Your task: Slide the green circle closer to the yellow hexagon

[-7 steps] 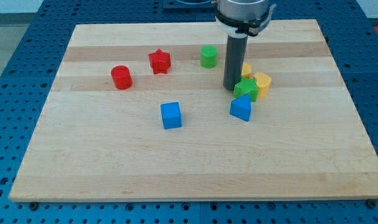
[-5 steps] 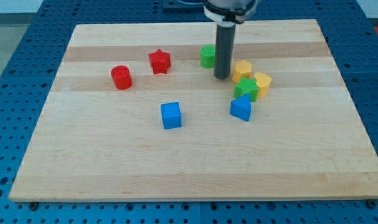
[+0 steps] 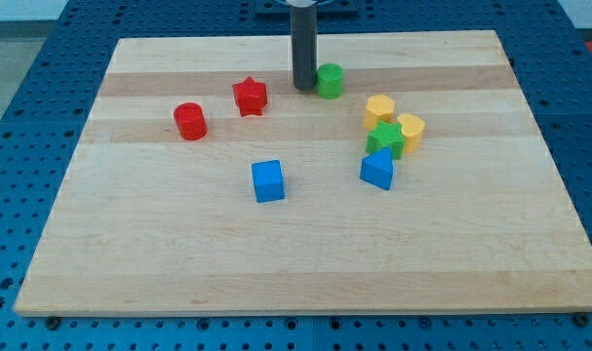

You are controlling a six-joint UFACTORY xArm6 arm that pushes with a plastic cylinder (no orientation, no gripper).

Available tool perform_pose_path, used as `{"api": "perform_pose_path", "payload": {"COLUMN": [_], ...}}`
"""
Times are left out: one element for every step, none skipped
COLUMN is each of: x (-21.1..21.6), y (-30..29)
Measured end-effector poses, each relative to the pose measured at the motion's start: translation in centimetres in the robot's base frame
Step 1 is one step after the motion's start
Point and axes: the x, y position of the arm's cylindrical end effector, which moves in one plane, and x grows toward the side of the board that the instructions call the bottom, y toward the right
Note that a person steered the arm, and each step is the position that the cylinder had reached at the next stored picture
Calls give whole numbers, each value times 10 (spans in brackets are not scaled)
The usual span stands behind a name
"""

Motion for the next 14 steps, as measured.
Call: {"api": "perform_pose_path", "payload": {"x": [-1,-10,-52,-65,-63,-55,-48,-37,-21,-6,16,43,68,93], "y": [0,2,6,6,12,27,26,21,21,21,21,21,21,21]}}
